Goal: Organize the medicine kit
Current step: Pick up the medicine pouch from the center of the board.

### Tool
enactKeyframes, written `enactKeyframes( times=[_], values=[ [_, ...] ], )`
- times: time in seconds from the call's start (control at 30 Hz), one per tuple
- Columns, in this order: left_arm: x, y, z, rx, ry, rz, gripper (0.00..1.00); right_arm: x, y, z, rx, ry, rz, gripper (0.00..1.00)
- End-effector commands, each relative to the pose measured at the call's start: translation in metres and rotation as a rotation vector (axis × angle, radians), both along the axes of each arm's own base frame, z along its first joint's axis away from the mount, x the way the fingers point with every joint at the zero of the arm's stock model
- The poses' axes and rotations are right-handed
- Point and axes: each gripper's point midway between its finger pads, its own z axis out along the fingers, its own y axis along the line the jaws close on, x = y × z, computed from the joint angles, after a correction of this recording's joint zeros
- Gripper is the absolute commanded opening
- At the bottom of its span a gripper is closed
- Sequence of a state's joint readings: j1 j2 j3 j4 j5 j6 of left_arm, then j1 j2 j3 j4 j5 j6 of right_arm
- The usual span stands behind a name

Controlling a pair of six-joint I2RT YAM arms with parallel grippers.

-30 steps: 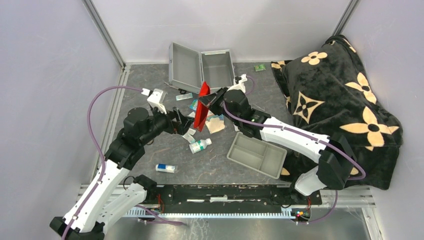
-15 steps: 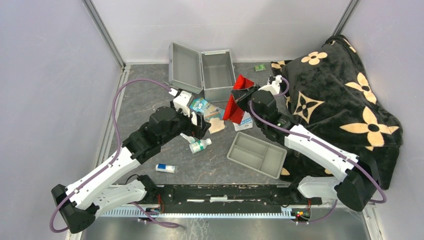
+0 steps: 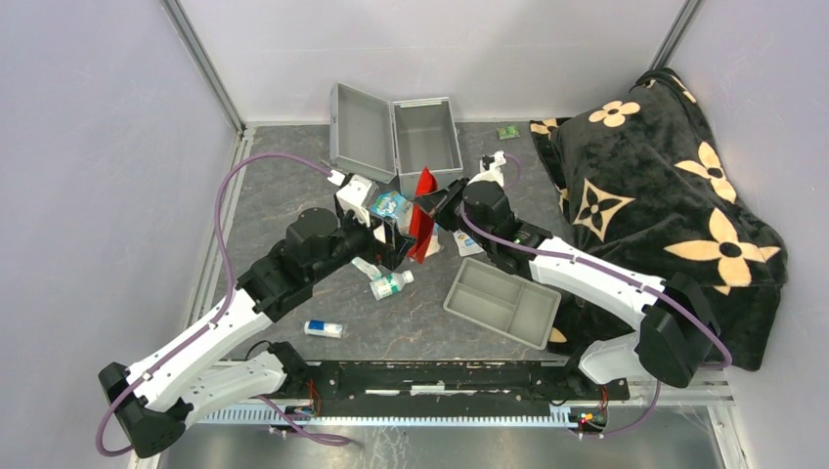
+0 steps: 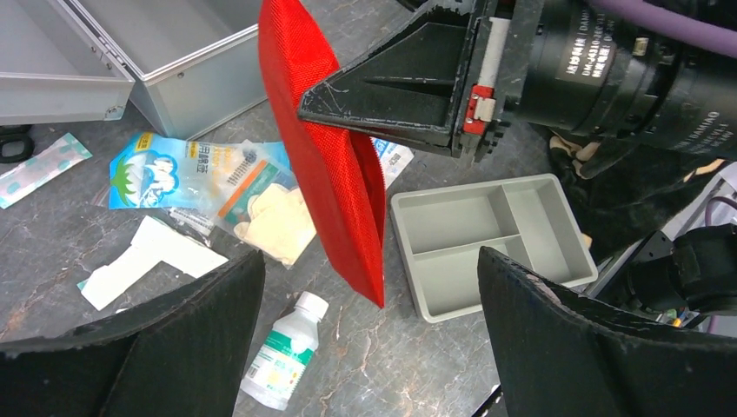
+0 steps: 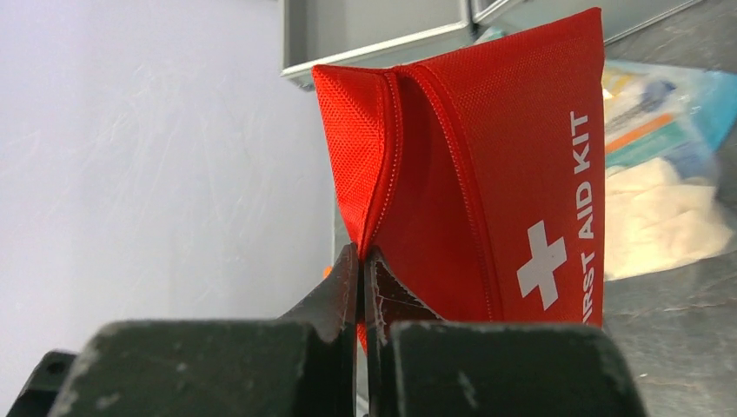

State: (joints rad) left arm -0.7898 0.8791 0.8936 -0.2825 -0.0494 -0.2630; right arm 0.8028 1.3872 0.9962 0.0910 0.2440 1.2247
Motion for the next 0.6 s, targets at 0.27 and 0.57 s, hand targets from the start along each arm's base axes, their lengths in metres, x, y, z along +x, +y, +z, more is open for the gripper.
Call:
enactKeyframes(
  times=[0.27,0.57],
  values=[
    [0.011,0.001,-0.007,0.038,-0.005,0.042,0.87,-0.013,0.026,0.07,0.186,-0.099,0.081,0.0],
    [0.009,0.0,-0.013,0.047,0.01,0.032,0.76,-0.019,0.032,0.075,0.215,-0.1,0.105,0.0]
  ],
)
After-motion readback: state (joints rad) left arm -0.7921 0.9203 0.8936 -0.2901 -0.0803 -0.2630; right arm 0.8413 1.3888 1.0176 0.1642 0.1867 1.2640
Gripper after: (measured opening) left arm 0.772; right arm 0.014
